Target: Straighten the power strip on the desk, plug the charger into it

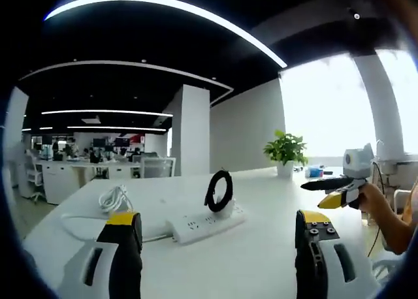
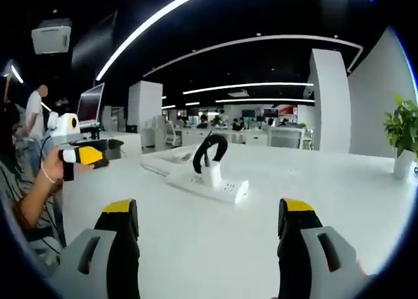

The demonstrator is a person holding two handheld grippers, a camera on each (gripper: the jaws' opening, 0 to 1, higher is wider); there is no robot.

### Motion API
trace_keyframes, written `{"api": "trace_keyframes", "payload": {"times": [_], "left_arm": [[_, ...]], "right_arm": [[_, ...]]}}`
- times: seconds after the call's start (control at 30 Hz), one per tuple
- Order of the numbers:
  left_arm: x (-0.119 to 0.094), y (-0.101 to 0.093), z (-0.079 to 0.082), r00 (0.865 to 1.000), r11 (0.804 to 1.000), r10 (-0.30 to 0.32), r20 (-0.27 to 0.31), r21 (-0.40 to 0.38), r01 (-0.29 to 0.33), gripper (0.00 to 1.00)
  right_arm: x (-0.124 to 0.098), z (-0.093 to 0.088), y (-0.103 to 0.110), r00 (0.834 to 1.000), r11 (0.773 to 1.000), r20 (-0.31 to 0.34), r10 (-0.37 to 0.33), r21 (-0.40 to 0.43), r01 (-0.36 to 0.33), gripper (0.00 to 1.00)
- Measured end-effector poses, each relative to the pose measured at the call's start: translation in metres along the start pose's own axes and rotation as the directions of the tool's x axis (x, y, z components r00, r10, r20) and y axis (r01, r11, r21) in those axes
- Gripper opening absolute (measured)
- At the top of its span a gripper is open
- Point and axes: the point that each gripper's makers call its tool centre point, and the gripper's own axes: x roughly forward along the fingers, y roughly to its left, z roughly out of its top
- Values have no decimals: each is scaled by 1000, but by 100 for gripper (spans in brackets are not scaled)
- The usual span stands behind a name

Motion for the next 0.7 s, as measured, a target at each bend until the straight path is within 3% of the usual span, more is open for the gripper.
{"api": "trace_keyframes", "payload": {"times": [0.23, 0.4, 0.53, 0.7], "left_arm": [[-23, 6, -6, 999, 999, 50, 15, -22, -50, 99], [-37, 13, -20, 995, 995, 99, -19, -9, -100, 99], [-48, 13, -28, 993, 994, 109, -47, -22, -110, 92], [-61, 13, -22, 992, 991, 122, 10, -65, -121, 96]], "right_arm": [[-21, -7, -1, 1000, 999, -2, -28, 27, 28, 87], [-33, -11, 2, 999, 999, -12, -38, 24, 39, 87], [-42, -15, 5, 998, 999, -21, -51, 7, 51, 87], [-52, -20, 6, 998, 998, -23, -64, 10, 65, 87]]}}
